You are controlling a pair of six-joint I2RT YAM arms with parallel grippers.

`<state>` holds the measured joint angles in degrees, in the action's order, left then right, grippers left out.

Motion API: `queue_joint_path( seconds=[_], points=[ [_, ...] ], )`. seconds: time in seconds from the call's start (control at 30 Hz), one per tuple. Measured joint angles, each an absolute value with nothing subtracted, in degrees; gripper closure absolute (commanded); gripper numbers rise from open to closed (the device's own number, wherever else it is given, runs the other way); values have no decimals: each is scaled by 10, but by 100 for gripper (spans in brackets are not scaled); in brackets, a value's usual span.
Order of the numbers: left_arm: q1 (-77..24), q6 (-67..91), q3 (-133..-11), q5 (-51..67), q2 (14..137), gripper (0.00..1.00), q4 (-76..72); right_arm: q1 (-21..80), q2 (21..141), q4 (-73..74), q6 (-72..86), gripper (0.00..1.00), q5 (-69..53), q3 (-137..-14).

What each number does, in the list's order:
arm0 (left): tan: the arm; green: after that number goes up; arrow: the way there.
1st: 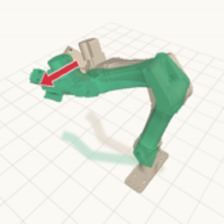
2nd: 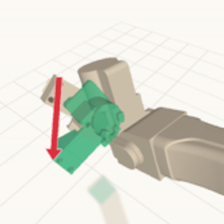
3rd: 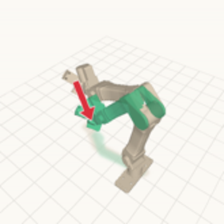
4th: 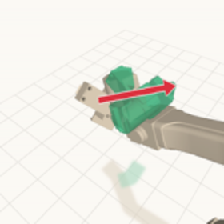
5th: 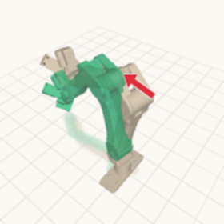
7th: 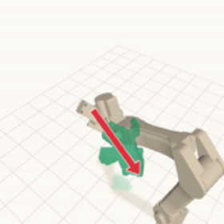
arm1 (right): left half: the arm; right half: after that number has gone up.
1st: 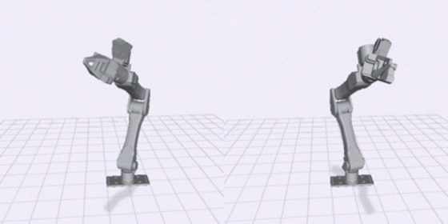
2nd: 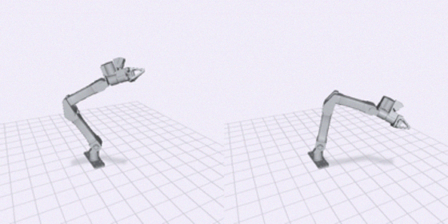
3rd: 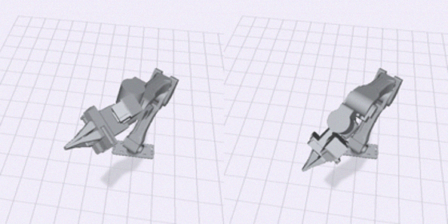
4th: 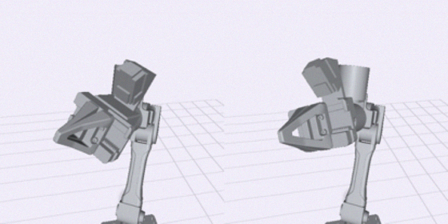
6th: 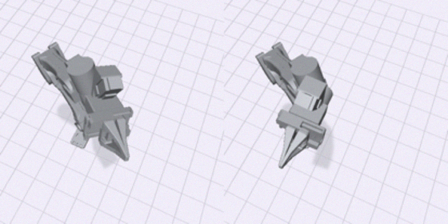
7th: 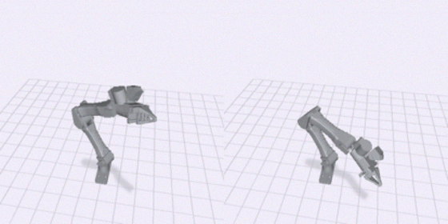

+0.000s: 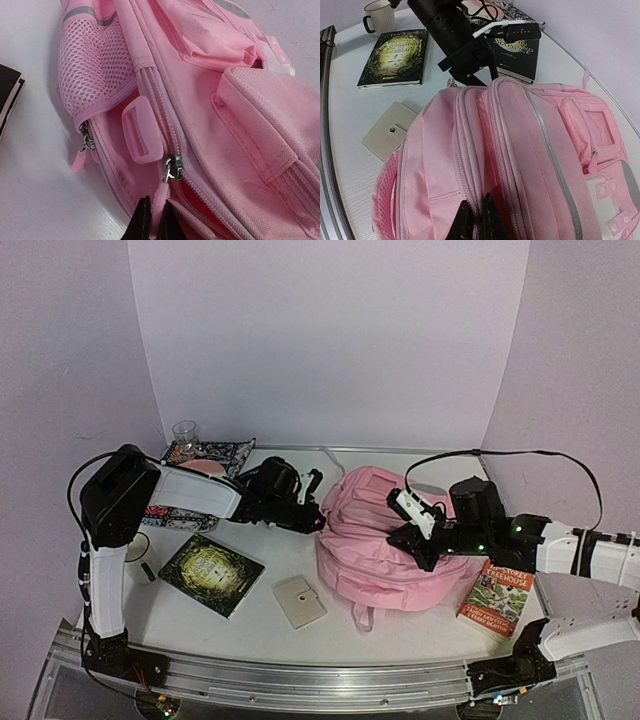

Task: Pack the student bag
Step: Unzip the second largest pocket of the student bag, then grab the second largest pocket of the student bag.

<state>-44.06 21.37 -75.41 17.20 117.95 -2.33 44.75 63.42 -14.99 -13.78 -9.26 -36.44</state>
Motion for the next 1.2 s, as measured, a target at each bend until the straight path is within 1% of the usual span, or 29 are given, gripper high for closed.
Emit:
queue_joint_path(
  seconds=[0.2, 0.33, 0.37, 0.43, 0.53, 0.63, 0.73, 0.87, 1.0, 1.2],
  points=[
    [-431, 227, -751, 102, 1173, 69, -21, 449, 702, -154, -111, 100, -105, -398],
    [-404, 232, -711, 71, 1137, 58, -4, 452, 763, -154, -94, 97, -104, -435],
    [-399, 233, -698, 65, 1122, 56, 2, 452, 774, -155, -91, 94, -103, -443],
    [-396, 240, -675, 56, 1092, 54, 5, 452, 787, -152, -86, 82, -98, -453],
    [-401, 250, -631, 53, 1038, 52, 9, 452, 803, -147, -80, 73, -89, -472],
    [-411, 267, -601, 57, 1003, 51, 10, 453, 817, -144, -78, 58, -71, -495],
    [-431, 285, -586, 59, 991, 49, 10, 453, 820, -142, -75, 44, -54, -510],
    [-469, 310, -578, 63, 991, 44, 8, 453, 821, -131, -76, 30, -40, -519],
    [-486, 331, -576, 74, 991, 42, -8, 460, 832, -114, -74, 21, -24, -527],
    [-487, 351, -576, 88, 1009, 41, -39, 480, 872, -93, -74, 17, 17, -540]
  ],
)
